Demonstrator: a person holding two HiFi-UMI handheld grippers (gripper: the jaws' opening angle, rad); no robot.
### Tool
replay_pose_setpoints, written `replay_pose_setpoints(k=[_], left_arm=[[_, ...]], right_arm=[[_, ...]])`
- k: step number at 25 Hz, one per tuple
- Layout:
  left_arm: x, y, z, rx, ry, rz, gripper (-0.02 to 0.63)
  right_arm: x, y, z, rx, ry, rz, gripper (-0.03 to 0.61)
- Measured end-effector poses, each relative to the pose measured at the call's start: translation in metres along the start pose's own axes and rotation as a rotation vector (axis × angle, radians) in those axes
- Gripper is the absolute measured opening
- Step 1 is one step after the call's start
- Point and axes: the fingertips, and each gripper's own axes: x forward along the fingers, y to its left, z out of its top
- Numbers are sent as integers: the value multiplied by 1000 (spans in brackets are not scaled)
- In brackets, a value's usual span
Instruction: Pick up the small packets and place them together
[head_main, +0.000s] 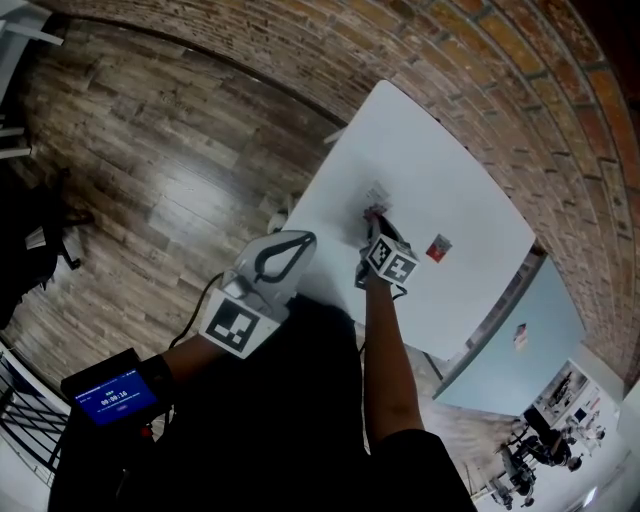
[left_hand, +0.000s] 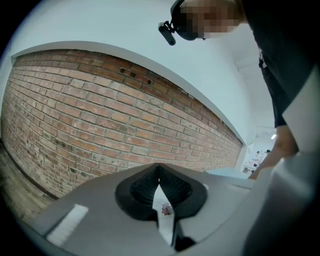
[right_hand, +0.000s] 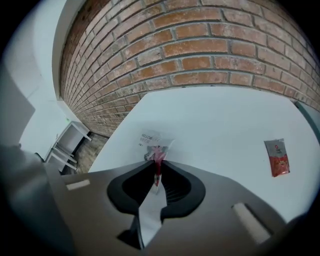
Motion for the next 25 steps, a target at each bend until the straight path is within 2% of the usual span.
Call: replay_pose_setpoints(k=[5, 9, 14, 19, 25], left_arm=[[-2, 1, -1, 30, -7, 41, 0], [2, -6, -5, 19, -2, 32, 0], [14, -23, -8, 7, -7, 12, 0], [22, -30, -7, 2, -9, 50, 0], [43, -67, -12, -5, 21, -36, 0]], right_arm=[[-19, 1, 11, -43, -71, 27, 23], [-33, 5, 9, -115, -97, 56, 18], [-64, -7, 13, -135, -138, 75, 18], [-101, -8, 31, -310, -207, 50, 18], [-161, -9, 57, -316, -328, 90, 17]])
